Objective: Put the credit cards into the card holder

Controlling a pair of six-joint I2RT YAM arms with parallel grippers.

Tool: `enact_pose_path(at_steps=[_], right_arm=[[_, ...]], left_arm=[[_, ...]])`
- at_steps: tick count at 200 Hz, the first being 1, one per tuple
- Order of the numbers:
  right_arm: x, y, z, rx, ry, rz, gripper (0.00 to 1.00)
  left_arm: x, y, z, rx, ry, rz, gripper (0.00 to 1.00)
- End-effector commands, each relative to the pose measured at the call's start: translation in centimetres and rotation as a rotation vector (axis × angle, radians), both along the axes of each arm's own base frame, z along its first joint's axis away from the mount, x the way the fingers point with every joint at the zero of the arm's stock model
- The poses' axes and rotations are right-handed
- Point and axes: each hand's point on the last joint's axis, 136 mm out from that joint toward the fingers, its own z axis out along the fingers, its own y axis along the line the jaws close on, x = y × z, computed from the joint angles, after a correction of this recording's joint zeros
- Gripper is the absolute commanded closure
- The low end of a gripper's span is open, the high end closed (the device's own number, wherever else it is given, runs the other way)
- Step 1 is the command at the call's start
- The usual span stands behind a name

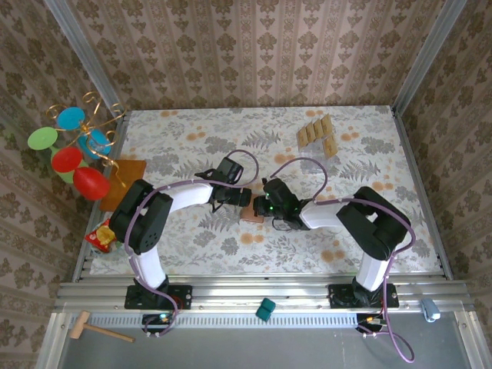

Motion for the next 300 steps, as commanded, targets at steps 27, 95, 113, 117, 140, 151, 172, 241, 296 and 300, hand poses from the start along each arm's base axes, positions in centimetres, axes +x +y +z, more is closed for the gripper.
enact_pose_path(at_steps=[27, 95, 113, 117, 140, 151, 172, 241, 296, 300], right_arm=[[-7.4, -5.0, -9.1, -0.317, 0.182, 0.042, 1.0], [-10.2, -6.3, -11.9, -0.524, 0.139, 0.105, 1.0], [-11.1, -6.9, -13.3, -0.566, 0.161, 0.107, 1.0], [-11.2, -7.0, -13.5, -0.574, 0.165, 0.104, 1.0], [-12.1, -7.7, -14.8, -0.582, 0.199, 0.087, 1.0], [-12.2, -7.5, -14.5, -0.565, 0.205, 0.082, 1.0], [-11.4, -5.8, -12.1, -0.524, 0.184, 0.101, 0.96], [-4.3, 0.9, 2.5, -0.246, 0.026, 0.161, 0.0], [0.8, -8.2, 14.7, -0.173, -0.125, -0.087, 0.0], [1.1, -9.5, 15.1, -0.196, -0.135, -0.122, 0.0]], left_arm=[[-2.7, 0.4, -4.1, 0.053, 0.119, -0.026, 0.05], [-3.1, 0.9, -4.0, 0.055, 0.119, -0.007, 0.05], [-3.2, 1.1, -4.0, 0.055, 0.118, -0.001, 0.05], [-3.2, 1.1, -4.0, 0.053, 0.118, -0.001, 0.05], [-3.3, 1.2, -3.9, 0.054, 0.116, -0.002, 0.05], [-3.4, 1.2, -3.9, 0.057, 0.118, -0.004, 0.05], [-3.4, 1.1, -3.7, 0.057, 0.119, -0.013, 0.05], [3.3, 2.1, 4.5, -0.058, -0.008, 0.041, 0.0], [6.4, 9.3, 12.7, -0.036, -0.243, 0.18, 0.0], [6.4, 10.3, 13.0, -0.032, -0.266, 0.2, 0.0]])
